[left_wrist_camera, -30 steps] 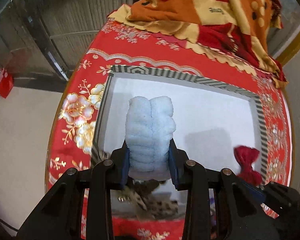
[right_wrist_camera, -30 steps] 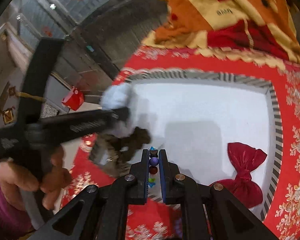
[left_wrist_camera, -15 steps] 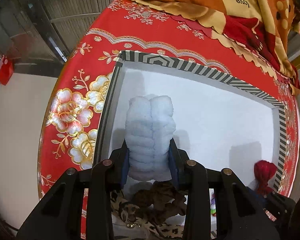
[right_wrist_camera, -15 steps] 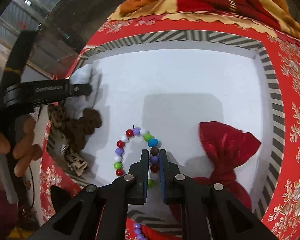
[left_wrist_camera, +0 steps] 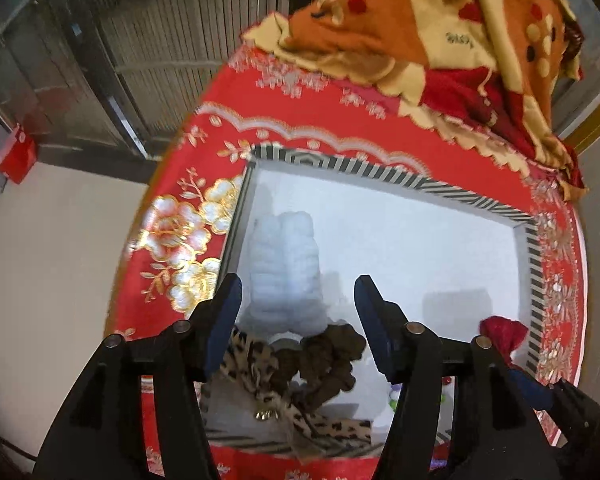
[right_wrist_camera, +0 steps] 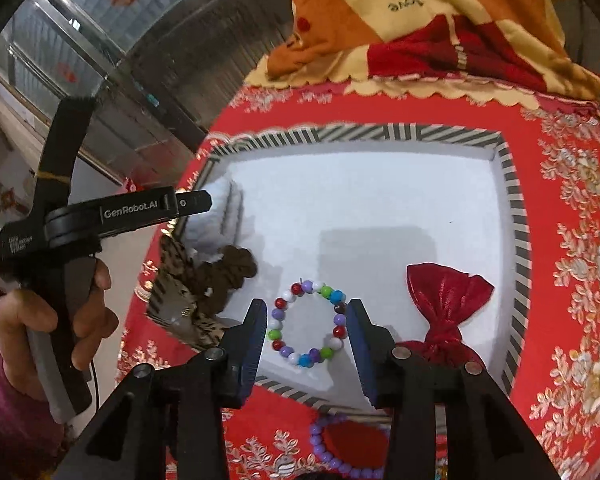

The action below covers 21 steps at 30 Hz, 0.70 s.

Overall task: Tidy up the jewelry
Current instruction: 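Lower both held items into the tray and open both tools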

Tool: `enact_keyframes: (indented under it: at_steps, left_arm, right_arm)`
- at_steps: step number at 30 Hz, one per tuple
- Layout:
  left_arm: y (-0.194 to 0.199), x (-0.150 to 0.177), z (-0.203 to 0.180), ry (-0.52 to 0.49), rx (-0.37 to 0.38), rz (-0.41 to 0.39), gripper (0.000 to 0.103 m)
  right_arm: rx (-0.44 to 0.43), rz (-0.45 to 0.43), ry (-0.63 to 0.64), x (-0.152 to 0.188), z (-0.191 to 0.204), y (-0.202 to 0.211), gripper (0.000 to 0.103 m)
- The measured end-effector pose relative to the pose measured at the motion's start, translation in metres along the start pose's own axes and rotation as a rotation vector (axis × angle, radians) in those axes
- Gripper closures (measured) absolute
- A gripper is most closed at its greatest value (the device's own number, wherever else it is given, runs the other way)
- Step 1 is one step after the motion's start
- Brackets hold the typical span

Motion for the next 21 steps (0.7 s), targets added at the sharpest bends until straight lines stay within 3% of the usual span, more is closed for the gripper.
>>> enact_keyframes:
  at_steps: [7, 21]
  left_arm:
    - [0.035, 0.034, -0.012, -0.028, -0.012, -0.062, 0.044]
    - [0.073, 0.135, -0.032, -0.047, -0.020, -0.086, 0.044]
  right_arm:
    - [0.013, -0.059, 0.017, 0.019, 0.014, 0.034, 0.064]
    - [0.080, -0.093, -0.005, 0.093, 0.009, 0.071, 0.063]
Point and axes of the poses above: each gripper's, at about its wrist camera, not at the fingertips, and y roughly against the way its jaws point, z to its left, x to its underside, the point moved 2 cm from there along -y, roughly the way its jaws point, and after that the axes turned 7 degrees about z, right-handed, at the moved point
